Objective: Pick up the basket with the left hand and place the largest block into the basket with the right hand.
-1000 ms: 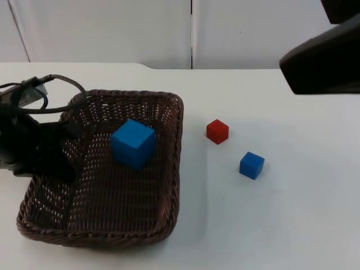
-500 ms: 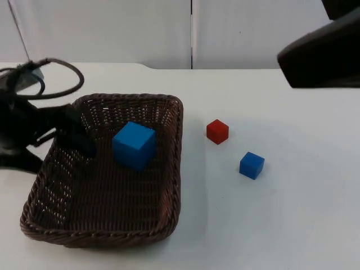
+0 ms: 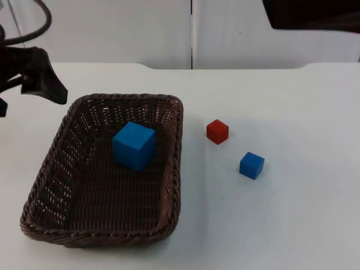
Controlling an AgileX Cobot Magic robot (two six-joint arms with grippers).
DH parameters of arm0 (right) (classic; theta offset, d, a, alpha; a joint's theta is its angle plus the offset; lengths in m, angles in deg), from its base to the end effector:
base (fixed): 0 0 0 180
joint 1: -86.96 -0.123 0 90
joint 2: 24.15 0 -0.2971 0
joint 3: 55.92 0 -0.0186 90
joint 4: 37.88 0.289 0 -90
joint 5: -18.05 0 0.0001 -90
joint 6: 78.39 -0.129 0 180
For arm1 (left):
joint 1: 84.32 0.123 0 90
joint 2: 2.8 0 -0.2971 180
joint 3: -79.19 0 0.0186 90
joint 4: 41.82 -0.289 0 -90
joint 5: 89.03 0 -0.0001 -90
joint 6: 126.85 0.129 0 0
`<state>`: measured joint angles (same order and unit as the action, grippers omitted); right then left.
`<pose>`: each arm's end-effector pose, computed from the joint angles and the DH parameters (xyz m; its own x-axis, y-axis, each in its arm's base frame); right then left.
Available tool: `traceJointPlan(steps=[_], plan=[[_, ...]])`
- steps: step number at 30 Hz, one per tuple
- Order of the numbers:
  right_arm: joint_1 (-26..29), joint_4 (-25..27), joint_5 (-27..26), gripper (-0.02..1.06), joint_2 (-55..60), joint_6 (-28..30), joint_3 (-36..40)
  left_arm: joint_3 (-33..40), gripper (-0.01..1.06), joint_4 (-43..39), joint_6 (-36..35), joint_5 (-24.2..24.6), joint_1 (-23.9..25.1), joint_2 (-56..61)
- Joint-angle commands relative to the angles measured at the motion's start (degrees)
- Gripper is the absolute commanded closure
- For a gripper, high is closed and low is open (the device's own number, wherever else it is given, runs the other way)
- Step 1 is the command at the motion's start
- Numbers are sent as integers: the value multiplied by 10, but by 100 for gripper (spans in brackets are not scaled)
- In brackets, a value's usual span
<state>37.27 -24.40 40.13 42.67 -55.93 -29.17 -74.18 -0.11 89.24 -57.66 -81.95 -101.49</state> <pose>0.1783 0.2277 0.3421 -0.1304 -0.4194 -0.8984 -0.8461 0.5194 -0.1197 0.3538 -0.0301 0.1602 -0.8661 -0.0552 -0.4969 0.1175 0.9436 -0.3096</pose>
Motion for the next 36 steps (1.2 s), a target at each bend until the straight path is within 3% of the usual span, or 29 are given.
traceJointPlan(steps=[1,10,25,36], plan=[[-2,2,-14,21,-3,1,1,18,12,-7,-7,-6,-3,35],[-2,2,-12,21,-3,1,1,62,12,-2,-8,0,-3,140],[-2,2,41,21,-8,-6,1,74,12,-38,-4,64,-3,357],[-2,2,60,21,-101,-6,27,74,12,-50,-20,73,-3,521]])
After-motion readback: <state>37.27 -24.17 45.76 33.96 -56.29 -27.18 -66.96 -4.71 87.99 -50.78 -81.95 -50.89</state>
